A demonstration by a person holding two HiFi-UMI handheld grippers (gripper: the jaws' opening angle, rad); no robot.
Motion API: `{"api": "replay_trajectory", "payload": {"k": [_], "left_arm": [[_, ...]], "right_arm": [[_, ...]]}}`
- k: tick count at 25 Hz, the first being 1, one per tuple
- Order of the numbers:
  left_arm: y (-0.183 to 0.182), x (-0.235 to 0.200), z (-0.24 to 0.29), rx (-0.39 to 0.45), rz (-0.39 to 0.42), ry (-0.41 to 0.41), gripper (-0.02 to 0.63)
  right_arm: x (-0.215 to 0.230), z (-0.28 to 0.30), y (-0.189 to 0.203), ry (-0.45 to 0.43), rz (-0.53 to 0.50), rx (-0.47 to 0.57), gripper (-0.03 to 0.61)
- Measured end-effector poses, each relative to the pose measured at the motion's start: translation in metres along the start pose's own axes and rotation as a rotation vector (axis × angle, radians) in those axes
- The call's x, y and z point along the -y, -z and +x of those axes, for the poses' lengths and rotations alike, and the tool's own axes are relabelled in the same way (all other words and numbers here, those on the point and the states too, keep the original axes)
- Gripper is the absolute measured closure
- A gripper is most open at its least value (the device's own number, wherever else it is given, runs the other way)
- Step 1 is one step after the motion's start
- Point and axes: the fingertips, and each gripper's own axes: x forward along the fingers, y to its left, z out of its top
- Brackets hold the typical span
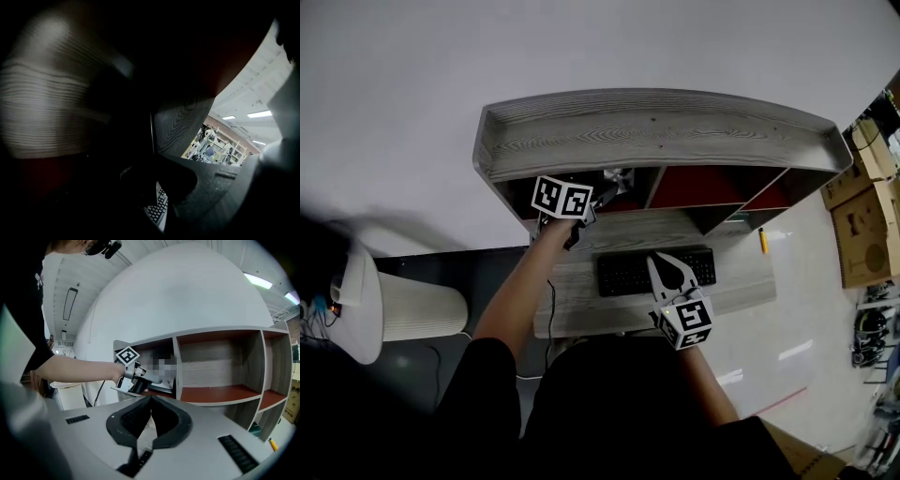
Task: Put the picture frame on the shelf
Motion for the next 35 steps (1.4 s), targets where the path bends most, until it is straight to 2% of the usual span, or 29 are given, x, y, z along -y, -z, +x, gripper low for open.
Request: {"api": "replay_trajectory", "payload": {"k": [7,18,21,27,35], "left_arm": [[-0.006,-0.014,0.005,-0.007,0.146,-0.085,0.542],[-0.010,-0.035,0.010,-0.029,0.210,-0.210,0.449],[-0.014,-0.037,0.007,0.012,0.192,-0.224,0.379],[-0.021,-0.040,-0.003,0.094,0.205,-0.273,0.370],[-0.020,-0.043,-0.003,0.066,0.294,-0.298,0.370]], "right_arm": [[-0.001,-0.010,0.004,0.042,0.015,-0.004,0.566],[0.000,-0.017,0.007,0.075,0.023,-0.002,0.566],[-0.002,-0.016,0.006,0.073,0.023,0.001,0.566],[-0.005,-0.014,0.006,0.075,0.029,0.006,0.566],[-0.011,-0.006,0.007,0.061,0.028,-0.001,0.566]]}}
